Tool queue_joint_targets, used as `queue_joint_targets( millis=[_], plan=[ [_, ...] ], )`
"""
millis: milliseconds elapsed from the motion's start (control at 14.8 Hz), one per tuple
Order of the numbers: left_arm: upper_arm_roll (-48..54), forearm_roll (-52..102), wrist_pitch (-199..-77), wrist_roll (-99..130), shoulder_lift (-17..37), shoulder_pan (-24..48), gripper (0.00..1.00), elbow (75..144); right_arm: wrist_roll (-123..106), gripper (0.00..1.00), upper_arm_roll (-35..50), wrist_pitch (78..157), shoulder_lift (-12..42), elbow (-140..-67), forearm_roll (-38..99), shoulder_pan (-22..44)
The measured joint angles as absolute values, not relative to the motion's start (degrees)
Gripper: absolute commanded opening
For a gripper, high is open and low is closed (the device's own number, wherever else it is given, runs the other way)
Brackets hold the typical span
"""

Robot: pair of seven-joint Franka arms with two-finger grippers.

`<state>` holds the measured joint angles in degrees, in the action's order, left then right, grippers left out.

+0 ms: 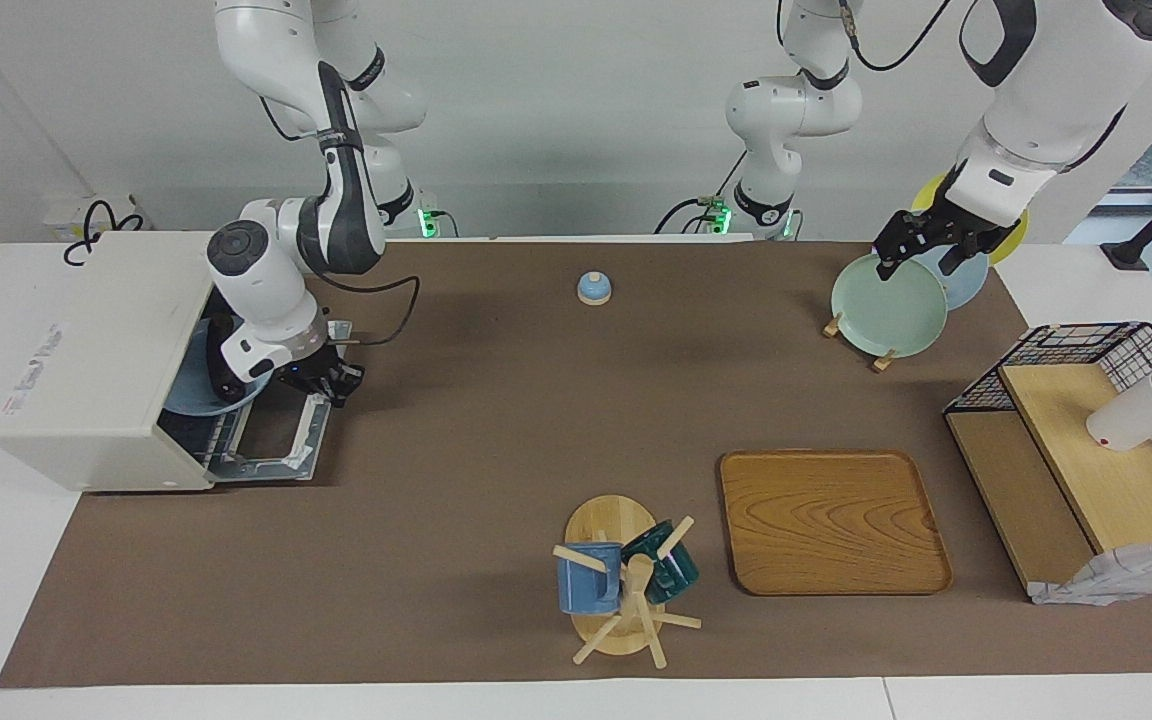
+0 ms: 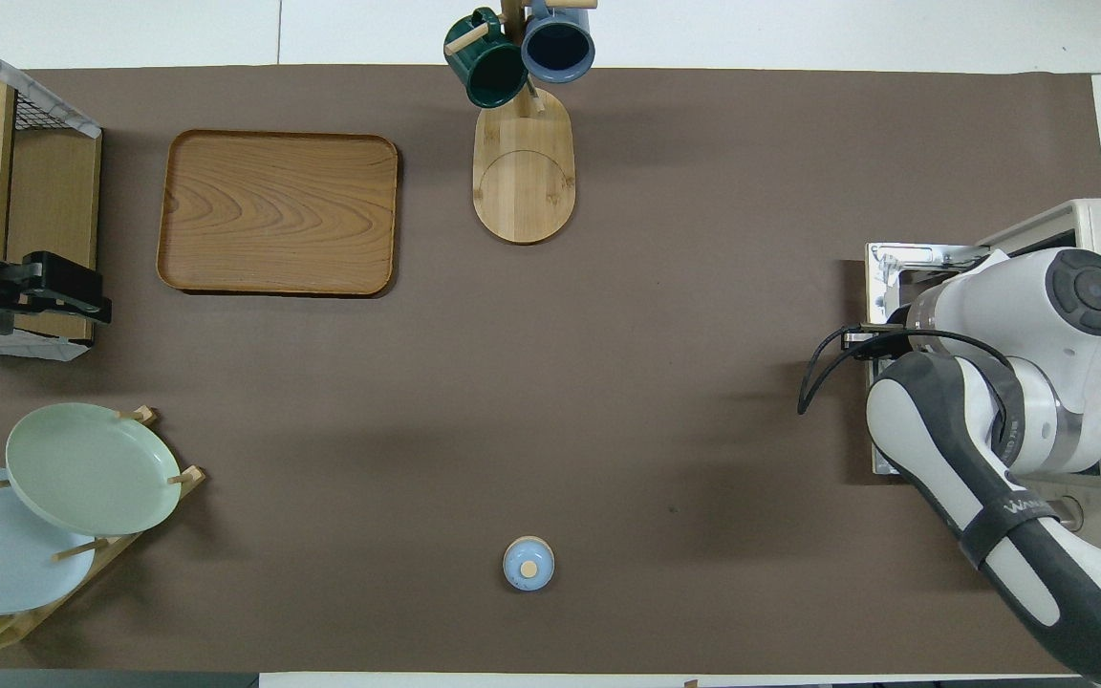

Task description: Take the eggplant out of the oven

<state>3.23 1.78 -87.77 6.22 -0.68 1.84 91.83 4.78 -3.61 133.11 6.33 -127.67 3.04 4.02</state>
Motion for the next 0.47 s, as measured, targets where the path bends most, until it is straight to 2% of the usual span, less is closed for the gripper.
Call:
queue_joint_targets(
  millis=[270, 338, 405, 473],
  plan=[
    [3.21, 1.78, -97.47, 6.22, -2.27, 1.84, 0.95, 97.59, 4.78, 0.00, -3.78, 133.11, 6.34, -127.59, 3.04, 4.08],
    [3.21, 1.79, -99.05, 6.22, -2.72, 1.84, 1.00, 99.03, 4.78, 0.35, -3.77, 133.02, 6.35, -127.34, 3.04, 4.15],
    [3.21, 1.87, -100.07, 6.22, -3.05, 1.84, 1.00, 100.05, 4.77, 0.55, -3.77, 132.71, 6.35, -126.81, 3.04, 4.26],
    [3.20, 2.51, -100.85, 6.22, -3.31, 1.84, 1.00, 100.83, 4.72, 0.62, -3.78, 131.97, 6.35, -125.98, 2.95, 4.66]
  ],
)
